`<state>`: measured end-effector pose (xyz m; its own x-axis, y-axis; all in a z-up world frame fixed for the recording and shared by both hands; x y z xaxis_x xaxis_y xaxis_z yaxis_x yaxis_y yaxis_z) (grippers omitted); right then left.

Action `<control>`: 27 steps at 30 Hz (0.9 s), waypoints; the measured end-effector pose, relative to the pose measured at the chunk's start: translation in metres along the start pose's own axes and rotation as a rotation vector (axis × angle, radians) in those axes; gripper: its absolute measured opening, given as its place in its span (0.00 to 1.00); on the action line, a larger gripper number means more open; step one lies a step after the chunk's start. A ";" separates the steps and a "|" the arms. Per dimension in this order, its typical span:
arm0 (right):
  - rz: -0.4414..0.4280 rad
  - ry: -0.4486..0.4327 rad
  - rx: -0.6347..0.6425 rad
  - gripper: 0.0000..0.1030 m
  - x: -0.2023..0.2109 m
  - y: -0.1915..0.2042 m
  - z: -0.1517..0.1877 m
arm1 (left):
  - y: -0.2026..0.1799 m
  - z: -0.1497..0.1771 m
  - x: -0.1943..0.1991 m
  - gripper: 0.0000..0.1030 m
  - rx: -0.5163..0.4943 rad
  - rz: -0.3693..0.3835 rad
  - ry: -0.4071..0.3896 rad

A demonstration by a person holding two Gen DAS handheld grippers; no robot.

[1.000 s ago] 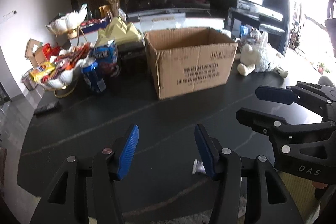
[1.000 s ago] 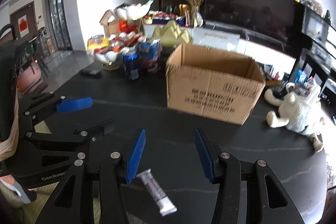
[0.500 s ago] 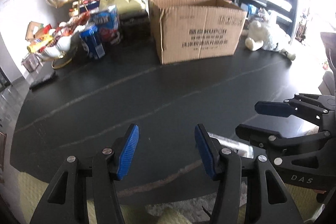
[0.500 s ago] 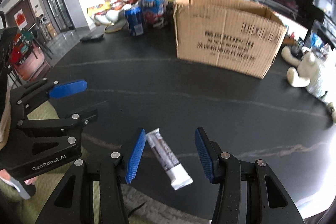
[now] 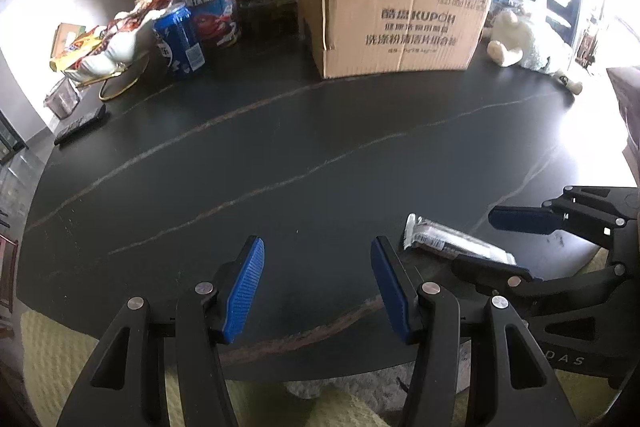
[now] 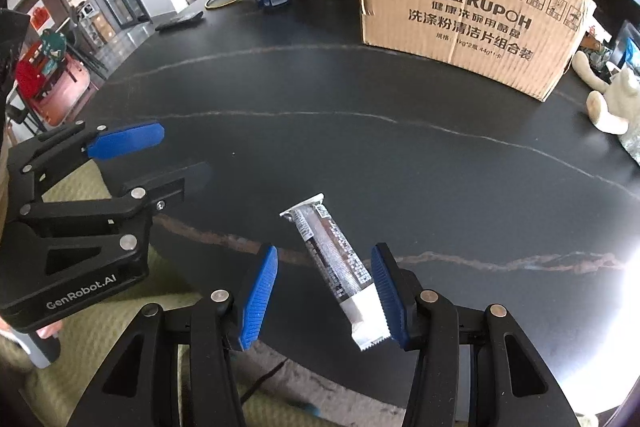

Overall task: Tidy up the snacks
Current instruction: 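Close the right tool on the silver-and-white wrapped bar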

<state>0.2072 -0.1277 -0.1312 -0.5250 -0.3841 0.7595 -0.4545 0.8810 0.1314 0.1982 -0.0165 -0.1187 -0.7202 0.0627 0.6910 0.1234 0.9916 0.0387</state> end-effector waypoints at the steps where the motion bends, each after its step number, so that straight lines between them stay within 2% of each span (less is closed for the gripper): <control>1: 0.000 0.007 -0.001 0.49 -0.003 0.000 0.001 | 0.000 0.002 -0.003 0.53 0.000 -0.003 0.009; 7: 0.005 0.035 0.011 0.48 -0.019 0.003 0.006 | -0.001 0.009 -0.013 0.53 -0.004 -0.007 0.044; 14: 0.020 0.036 0.015 0.35 -0.027 0.001 0.004 | -0.003 0.013 -0.016 0.53 -0.010 -0.002 0.059; 20: 0.007 0.034 -0.003 0.28 -0.030 -0.002 0.004 | -0.004 0.014 -0.017 0.53 -0.009 -0.001 0.061; 27: -0.009 0.041 -0.031 0.27 -0.034 -0.005 0.005 | -0.004 0.015 -0.020 0.53 -0.013 -0.003 0.067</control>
<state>0.2235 -0.1201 -0.1612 -0.4910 -0.3812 0.7833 -0.4365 0.8858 0.1574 0.2024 -0.0204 -0.1435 -0.6734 0.0517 0.7375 0.1305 0.9902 0.0497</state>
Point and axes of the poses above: each gripper's, at about its wrist camera, not at the fingertips, and x roughly against the way its jaws point, y to its left, z to its underside, the point moved 4 cm from there along -x, roughly the way its jaws point, and after that the axes turned 15 degrees about -y, right-handed, at the moved point
